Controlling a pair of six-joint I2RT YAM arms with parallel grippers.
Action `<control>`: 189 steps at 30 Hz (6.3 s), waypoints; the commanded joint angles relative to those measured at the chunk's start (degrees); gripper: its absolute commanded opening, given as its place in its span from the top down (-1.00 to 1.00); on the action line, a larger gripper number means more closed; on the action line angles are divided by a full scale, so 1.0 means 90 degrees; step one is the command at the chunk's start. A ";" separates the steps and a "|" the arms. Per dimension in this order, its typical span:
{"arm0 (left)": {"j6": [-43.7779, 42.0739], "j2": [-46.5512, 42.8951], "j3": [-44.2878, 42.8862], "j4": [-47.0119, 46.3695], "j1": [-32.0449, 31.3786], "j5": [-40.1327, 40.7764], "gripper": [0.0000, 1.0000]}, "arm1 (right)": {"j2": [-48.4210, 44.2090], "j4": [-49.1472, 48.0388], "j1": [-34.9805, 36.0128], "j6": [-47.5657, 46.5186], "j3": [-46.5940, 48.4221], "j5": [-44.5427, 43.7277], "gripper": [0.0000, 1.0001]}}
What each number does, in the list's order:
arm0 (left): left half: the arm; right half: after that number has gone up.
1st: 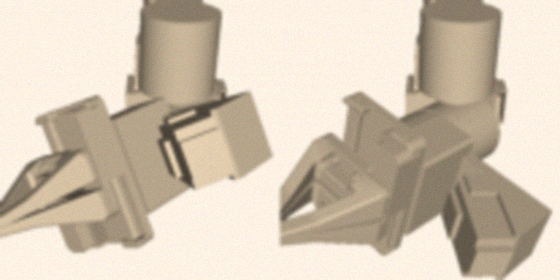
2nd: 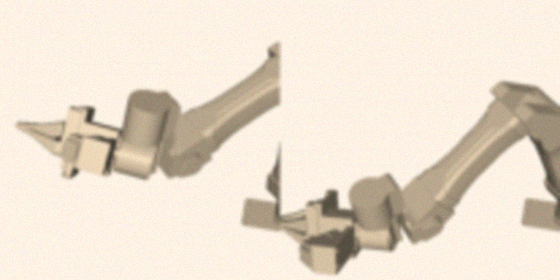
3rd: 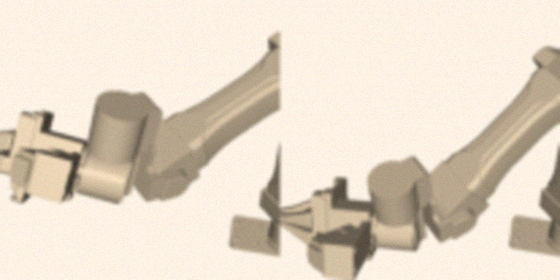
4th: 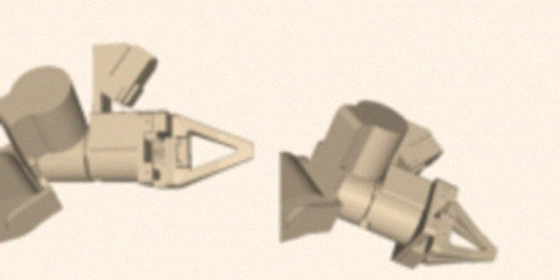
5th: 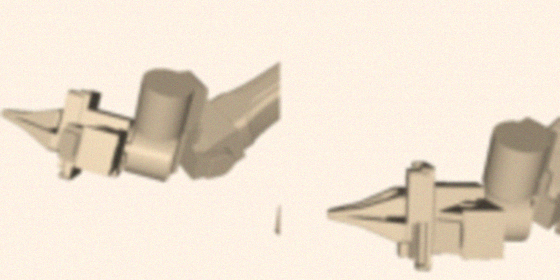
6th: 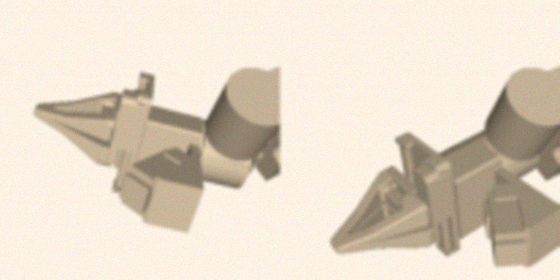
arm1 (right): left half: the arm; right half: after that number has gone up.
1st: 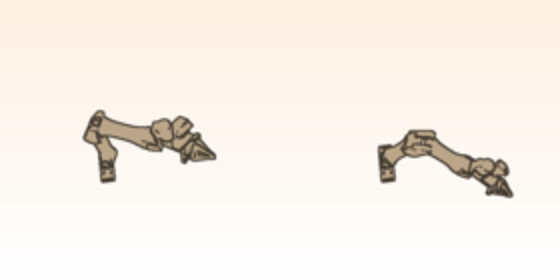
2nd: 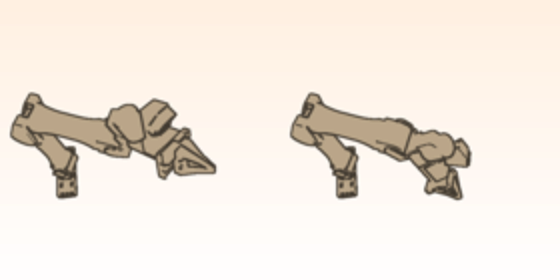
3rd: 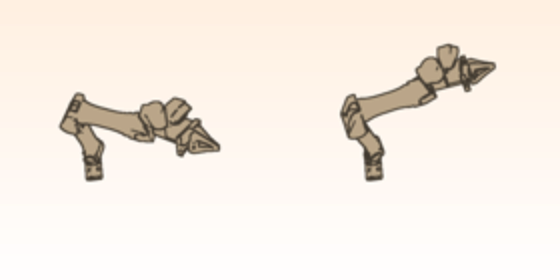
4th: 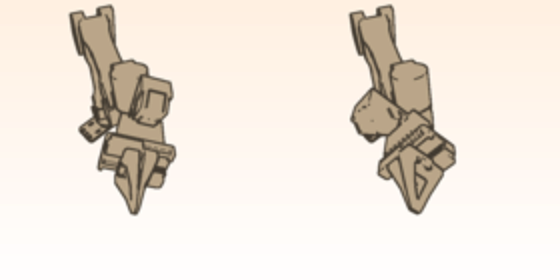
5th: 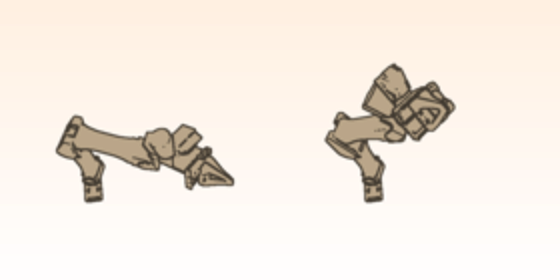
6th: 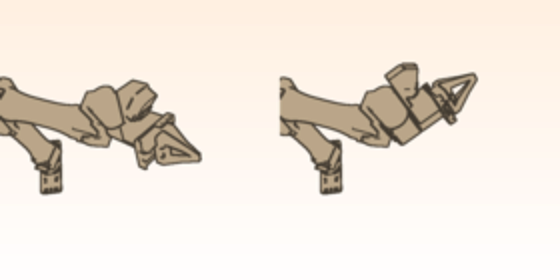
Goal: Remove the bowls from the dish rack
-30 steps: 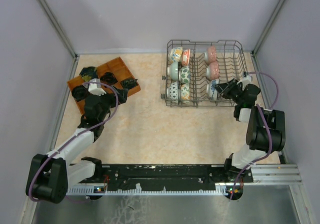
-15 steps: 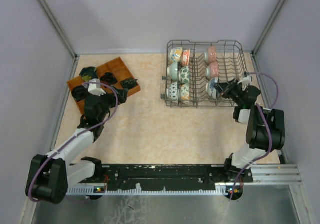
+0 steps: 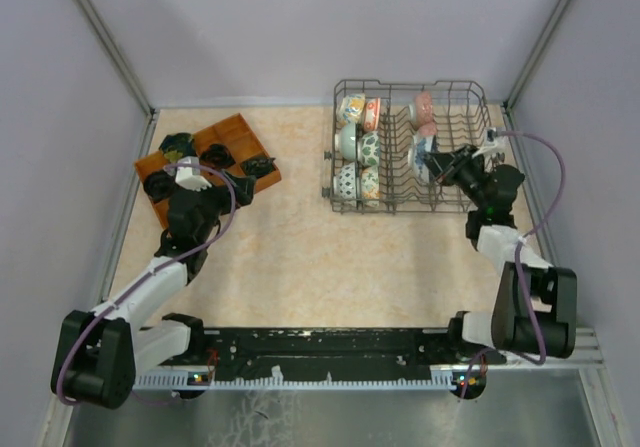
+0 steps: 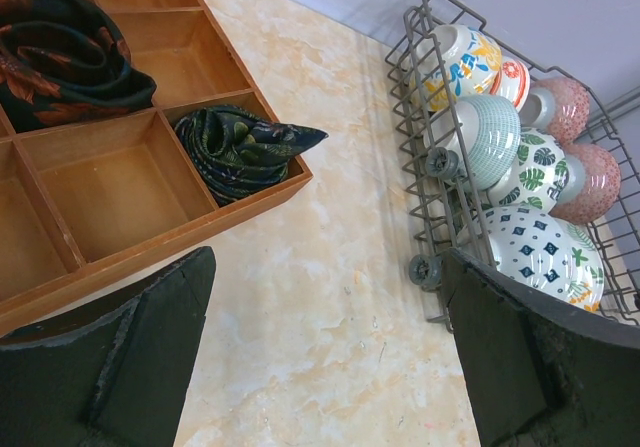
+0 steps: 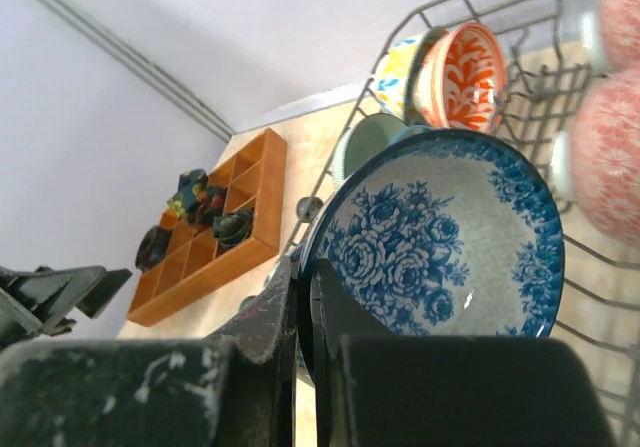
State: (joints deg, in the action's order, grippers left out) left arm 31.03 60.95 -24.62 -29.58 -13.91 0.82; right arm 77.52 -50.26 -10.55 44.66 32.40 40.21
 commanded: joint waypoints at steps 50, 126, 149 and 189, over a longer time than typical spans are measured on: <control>-0.0085 -0.1790 -0.0219 0.2573 0.0188 0.2698 -0.99 | 0.4872 0.6612 0.7639 -0.5380 0.7130 -0.6496 1.00; 0.0049 -0.1380 -0.0100 0.2123 0.0286 0.2148 -0.99 | 0.3121 0.7108 0.5702 -0.3830 0.6150 -0.6987 -0.24; 0.0225 -0.1304 -0.0043 0.1893 0.0286 0.1801 -0.99 | -0.0722 0.7921 0.5491 -0.3367 0.3302 -0.7811 -0.43; 0.0244 -0.0868 -0.0034 0.1461 0.0280 0.1349 -0.99 | 0.0203 0.7054 0.1553 -0.2326 0.1716 -0.5418 -0.44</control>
State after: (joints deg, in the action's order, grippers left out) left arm 32.82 53.15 -25.23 -14.61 -11.73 13.78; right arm 79.37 13.58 3.84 21.41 50.17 -12.03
